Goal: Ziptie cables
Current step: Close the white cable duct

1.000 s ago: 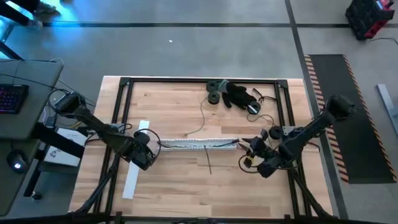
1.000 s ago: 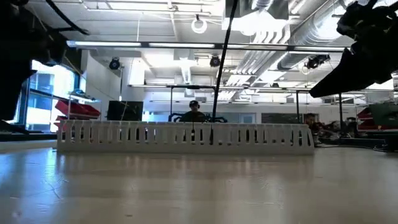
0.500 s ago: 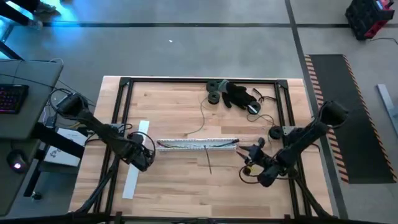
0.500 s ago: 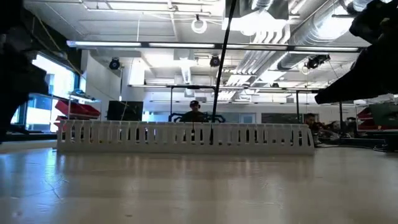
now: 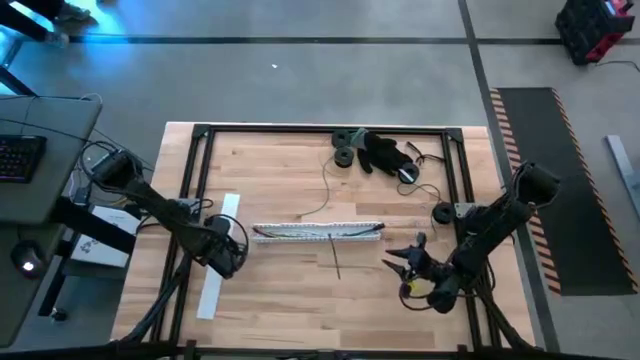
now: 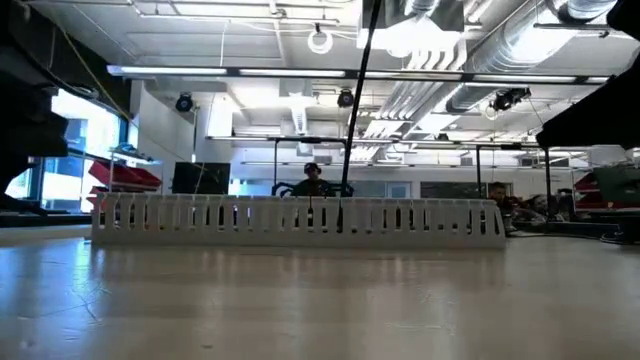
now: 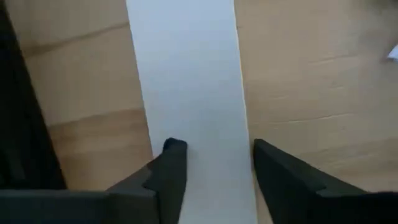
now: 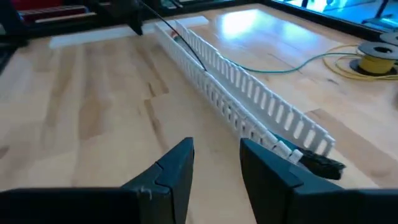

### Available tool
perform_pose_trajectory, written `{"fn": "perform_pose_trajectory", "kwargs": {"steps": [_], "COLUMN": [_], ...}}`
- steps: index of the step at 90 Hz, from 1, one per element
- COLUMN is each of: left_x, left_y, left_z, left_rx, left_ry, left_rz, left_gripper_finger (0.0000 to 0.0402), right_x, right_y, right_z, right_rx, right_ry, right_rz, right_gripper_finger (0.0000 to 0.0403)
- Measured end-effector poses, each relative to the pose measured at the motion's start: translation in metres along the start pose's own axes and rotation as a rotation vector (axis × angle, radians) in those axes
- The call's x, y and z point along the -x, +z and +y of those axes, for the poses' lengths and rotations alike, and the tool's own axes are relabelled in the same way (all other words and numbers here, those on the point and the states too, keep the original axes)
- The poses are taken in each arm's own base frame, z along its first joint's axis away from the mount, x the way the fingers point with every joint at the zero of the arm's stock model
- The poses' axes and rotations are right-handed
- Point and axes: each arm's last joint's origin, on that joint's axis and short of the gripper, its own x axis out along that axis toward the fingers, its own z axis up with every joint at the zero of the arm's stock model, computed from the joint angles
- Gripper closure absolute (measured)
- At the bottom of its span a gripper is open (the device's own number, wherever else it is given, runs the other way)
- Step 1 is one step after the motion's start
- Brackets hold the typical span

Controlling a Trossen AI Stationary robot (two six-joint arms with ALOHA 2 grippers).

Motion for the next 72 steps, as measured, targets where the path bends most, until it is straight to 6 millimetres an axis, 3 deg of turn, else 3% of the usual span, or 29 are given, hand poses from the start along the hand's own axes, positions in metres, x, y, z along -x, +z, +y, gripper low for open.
{"fn": "perform_pose_trajectory", "kwargs": {"steps": [12,30,58,72], "left_x": [0.010,0.022,-0.003,-0.009], "left_y": [0.000,0.003,-0.002,-0.004], "left_z": [-0.003,-0.001,0.003,0.008], "left_rx": [-0.035,-0.054,0.015,0.042], "left_ry": [-0.009,0.028,-0.058,-0.057], "left_rz": [-0.018,-0.035,-0.014,-0.034], "left_gripper_finger": [0.0246,0.0204,0.0119,0.0107], "right_x": [0.001,0.000,-0.004,-0.006], "right_y": [0.000,0.001,-0.001,-0.006], "right_z": [0.001,0.000,0.000,0.000], "right_rx": [-0.009,-0.007,0.005,0.013], "right_ry": [0.008,-0.008,-0.028,-0.036], "right_rz": [-0.003,-0.018,-0.022,-0.017], "right_gripper_finger": [0.0287,0.0287,0.0287,0.0287]}}
